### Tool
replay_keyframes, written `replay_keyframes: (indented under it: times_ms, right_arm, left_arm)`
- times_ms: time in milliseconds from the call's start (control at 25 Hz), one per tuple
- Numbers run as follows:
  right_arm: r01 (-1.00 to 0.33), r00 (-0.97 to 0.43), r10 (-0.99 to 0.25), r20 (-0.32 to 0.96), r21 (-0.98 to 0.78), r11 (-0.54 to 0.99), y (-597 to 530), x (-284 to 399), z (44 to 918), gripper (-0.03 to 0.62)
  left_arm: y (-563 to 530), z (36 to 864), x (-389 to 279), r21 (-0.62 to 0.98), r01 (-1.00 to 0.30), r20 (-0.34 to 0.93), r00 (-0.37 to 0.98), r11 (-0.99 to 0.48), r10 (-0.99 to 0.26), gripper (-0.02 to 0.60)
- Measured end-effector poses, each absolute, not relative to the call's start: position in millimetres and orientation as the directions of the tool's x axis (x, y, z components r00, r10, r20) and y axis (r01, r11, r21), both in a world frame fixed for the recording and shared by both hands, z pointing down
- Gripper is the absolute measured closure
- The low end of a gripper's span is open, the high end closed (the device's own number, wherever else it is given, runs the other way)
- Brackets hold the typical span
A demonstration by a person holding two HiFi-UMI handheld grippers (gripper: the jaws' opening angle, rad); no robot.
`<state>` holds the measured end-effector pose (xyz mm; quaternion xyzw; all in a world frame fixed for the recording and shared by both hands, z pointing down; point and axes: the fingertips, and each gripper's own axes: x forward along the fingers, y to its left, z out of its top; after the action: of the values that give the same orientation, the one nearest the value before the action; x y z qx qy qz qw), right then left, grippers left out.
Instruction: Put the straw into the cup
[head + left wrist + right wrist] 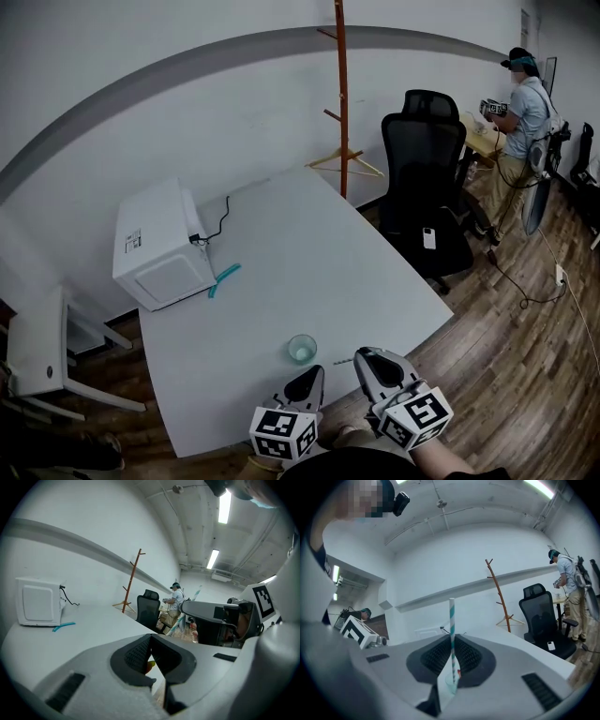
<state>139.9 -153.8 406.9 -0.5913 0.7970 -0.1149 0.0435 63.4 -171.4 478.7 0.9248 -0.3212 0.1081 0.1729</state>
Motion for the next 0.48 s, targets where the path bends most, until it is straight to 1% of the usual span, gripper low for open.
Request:
replay_keyframes:
  times_ms: [480]
  right_arm:
    - [-0.861,-0.481,-0.873,0.08,-0.232,0.453,-193.8,124.3,423.3,0.553]
  left_arm:
    - [-193.6,485.9,39.3,0.237,-0.786,0.322,0.618,-0.571,-0.717,0.568]
